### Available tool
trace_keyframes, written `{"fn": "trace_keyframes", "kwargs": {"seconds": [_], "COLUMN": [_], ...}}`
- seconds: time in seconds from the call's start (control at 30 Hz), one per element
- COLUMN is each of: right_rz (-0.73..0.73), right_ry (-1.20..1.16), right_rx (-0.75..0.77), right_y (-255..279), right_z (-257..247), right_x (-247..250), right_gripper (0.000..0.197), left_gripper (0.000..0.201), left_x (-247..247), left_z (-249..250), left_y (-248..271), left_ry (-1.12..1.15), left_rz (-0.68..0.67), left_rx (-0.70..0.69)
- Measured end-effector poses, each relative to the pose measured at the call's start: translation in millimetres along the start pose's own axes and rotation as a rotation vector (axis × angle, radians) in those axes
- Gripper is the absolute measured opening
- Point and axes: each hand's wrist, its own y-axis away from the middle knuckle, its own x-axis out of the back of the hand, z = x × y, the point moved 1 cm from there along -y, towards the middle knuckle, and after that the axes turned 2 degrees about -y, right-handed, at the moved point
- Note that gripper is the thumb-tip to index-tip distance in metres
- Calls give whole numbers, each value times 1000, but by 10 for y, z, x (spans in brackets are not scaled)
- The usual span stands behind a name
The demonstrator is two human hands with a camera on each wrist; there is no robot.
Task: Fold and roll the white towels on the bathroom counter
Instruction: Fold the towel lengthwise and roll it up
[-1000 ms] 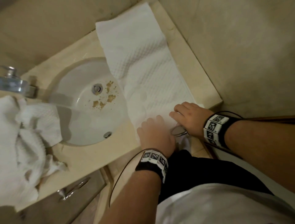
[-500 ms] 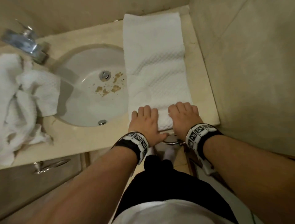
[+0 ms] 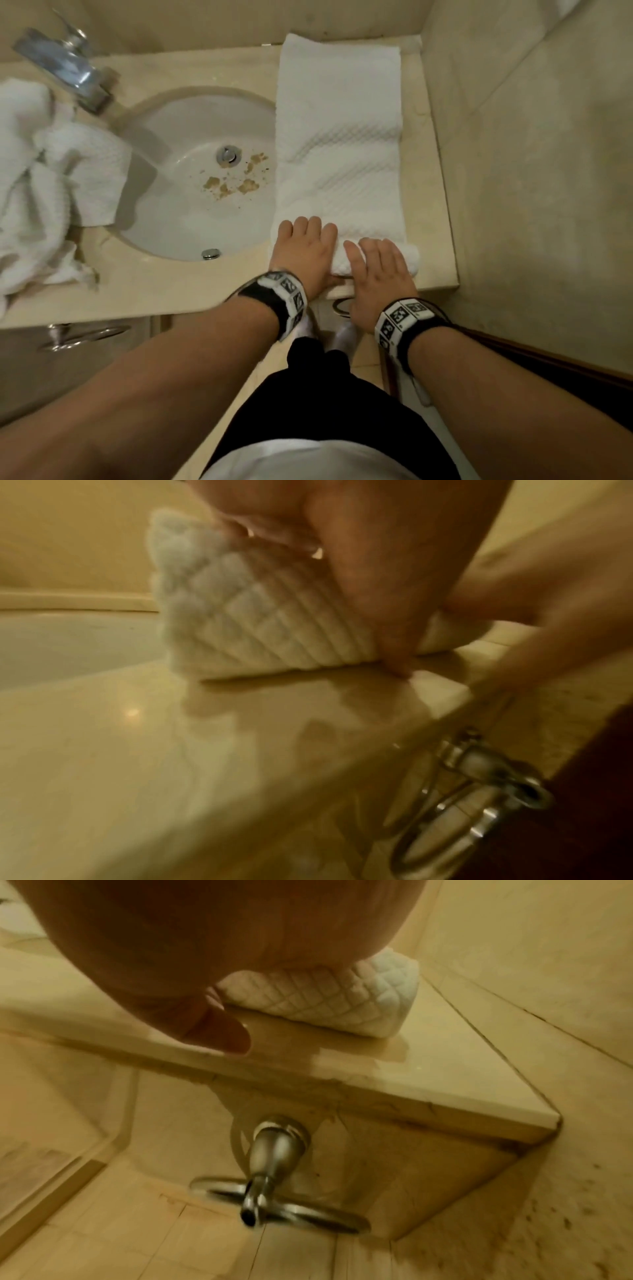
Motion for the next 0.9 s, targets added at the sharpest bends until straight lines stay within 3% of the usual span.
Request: {"fn": "trace_keyframes", "kwargs": {"seconds": [0.07, 0.1, 0.23, 0.53, 0.6, 0.9], "right_rz": [-36, -47, -31, 46, 35, -277], "right_ry": [-4, -13, 15, 68, 61, 37], "right_rx": [-36, -40, -28, -46, -34, 12], "right_y": [-122, -162, -208, 41, 139, -93], "right_z": [13, 21, 51, 18, 19, 59], "right_x": [74, 105, 99, -37, -73, 214], "right_gripper": [101, 100, 93, 57, 58, 65], "left_gripper": [59, 59, 80, 79, 82, 84], "left_x": [-98, -160, -213, -226, -267, -224], "left_z": [107, 145, 131, 301, 374, 438], "left_y": [200, 274, 242, 387, 485, 481], "left_ry": [61, 88, 72, 72, 94, 210], "left_rz": [116, 152, 40, -47, -58, -161], "left_rx": [13, 20, 58, 39, 39, 202]}}
